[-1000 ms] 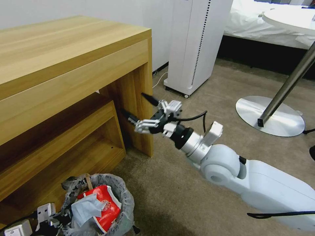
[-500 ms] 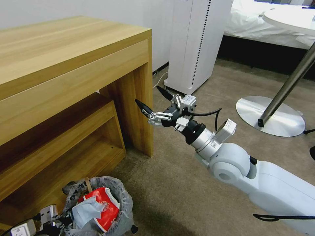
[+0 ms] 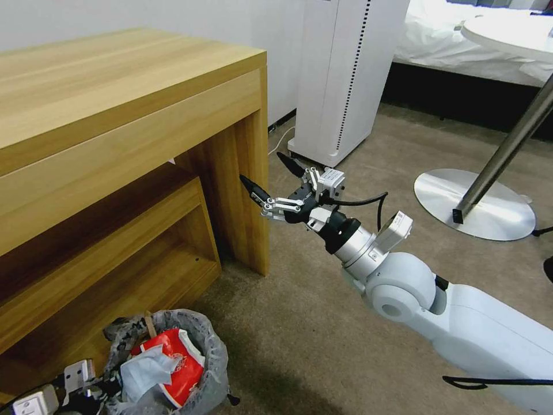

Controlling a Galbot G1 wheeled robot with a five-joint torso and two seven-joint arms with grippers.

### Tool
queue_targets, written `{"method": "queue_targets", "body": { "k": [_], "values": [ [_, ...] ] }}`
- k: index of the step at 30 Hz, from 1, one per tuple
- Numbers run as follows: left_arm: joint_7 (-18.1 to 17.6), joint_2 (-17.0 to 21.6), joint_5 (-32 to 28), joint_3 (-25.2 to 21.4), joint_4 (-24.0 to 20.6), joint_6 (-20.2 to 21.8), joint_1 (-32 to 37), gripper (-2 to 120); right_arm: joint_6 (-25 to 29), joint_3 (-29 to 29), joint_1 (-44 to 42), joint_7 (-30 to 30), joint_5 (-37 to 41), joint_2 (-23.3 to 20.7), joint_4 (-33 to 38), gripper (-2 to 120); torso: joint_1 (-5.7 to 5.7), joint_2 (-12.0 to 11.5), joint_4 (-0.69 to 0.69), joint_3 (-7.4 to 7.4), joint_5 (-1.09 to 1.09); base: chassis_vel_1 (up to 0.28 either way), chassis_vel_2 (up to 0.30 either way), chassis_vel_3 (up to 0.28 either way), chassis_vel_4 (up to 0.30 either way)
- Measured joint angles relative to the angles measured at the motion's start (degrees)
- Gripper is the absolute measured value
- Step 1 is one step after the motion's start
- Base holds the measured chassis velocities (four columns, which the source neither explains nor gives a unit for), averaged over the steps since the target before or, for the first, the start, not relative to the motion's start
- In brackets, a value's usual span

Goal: Pick up the trash bin and place the garbage on the floor into it.

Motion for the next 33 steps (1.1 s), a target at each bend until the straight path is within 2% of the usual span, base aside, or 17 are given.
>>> {"method": "queue_targets", "body": {
  "k": [2, 4, 6, 8, 10, 12, 14, 16, 19, 25, 33],
  "values": [
    [0.11, -0.36, 0.56, 0.16, -0.05, 0.00, 0.13, 34, 0.00, -0.11, -0.02, 0.00, -0.10, 0.22, -0.01, 100, 0.00, 0.00, 0.00, 0.00, 0.00, 0.000, 0.000, 0.000, 0.000],
    [0.13, -0.46, 0.69, 0.24, -0.05, 0.00, 0.14, 35, 0.00, -0.17, -0.02, 0.00, -0.12, 0.23, -0.01, 100, 0.00, 0.00, 0.00, 0.00, -0.01, 0.000, 0.000, 0.000, 0.000],
    [0.39, -0.82, 1.27, 0.36, -0.05, -0.14, 0.23, 49, 0.02, -0.30, -0.01, 0.00, -0.22, 0.22, -0.01, 100, 0.00, 0.00, 0.00, 0.00, 0.00, 0.000, 0.000, 0.000, 0.000],
    [0.47, -0.85, 1.33, 0.35, -0.05, -0.18, 0.23, 51, 0.03, -0.32, 0.00, -0.01, -0.24, 0.21, -0.02, 100, 0.00, 0.00, 0.00, 0.00, 0.00, 0.000, 0.000, 0.000, 0.000],
    [0.62, -0.89, 1.61, 0.16, -0.24, -0.28, 0.21, 62, 0.18, -0.33, -0.10, -0.03, -0.47, 0.20, -0.10, 100, 0.00, 0.00, 0.00, 0.00, -0.01, 0.000, 0.000, 0.000, 0.000],
    [0.68, -0.88, 1.81, 0.08, -0.25, -0.37, 0.19, 66, 0.25, -0.33, -0.19, -0.04, -0.58, 0.21, -0.13, 100, 0.00, 0.00, 0.00, 0.00, -0.01, 0.000, 0.000, 0.000, 0.000],
    [1.04, -0.84, 2.46, -0.17, -0.25, -0.66, 0.17, 78, 0.42, -0.33, -0.39, -0.10, -0.74, 0.19, -0.14, 100, 0.00, 0.00, 0.00, 0.00, -0.01, 0.000, 0.000, 0.000, 0.000],
    [1.10, -0.85, 2.62, -0.19, -0.25, -0.73, 0.21, 79, 0.43, -0.33, -0.40, -0.12, -0.76, 0.19, -0.14, 100, 0.00, 0.00, 0.00, 0.00, -0.01, 0.000, 0.000, 0.000, 0.000],
    [1.55, -0.87, 3.73, -0.60, -0.72, -1.19, 0.59, 92, 0.47, -0.42, -0.36, -0.16, -0.81, 0.43, -0.22, 100, 0.00, 0.00, 0.00, 0.00, -0.01, 0.000, 0.000, 0.000, 0.000],
    [1.65, -0.82, 4.81, -1.05, -1.52, -1.65, 1.03, 98, 0.53, -0.64, -0.30, -0.25, -1.09, 0.91, -0.42, 100, 0.00, 0.00, 0.00, 0.00, -0.01, 0.000, 0.000, 0.000, 0.000],
    [2.16, -1.43, 7.13, -1.79, -3.13, -3.07, 2.02, 98, 0.69, -0.39, -0.82, -0.30, -1.37, 1.35, -0.45, 100, 0.00, 0.00, 0.00, 0.00, -0.01, 0.000, 0.000, 0.000, 0.000]
  ]
}}
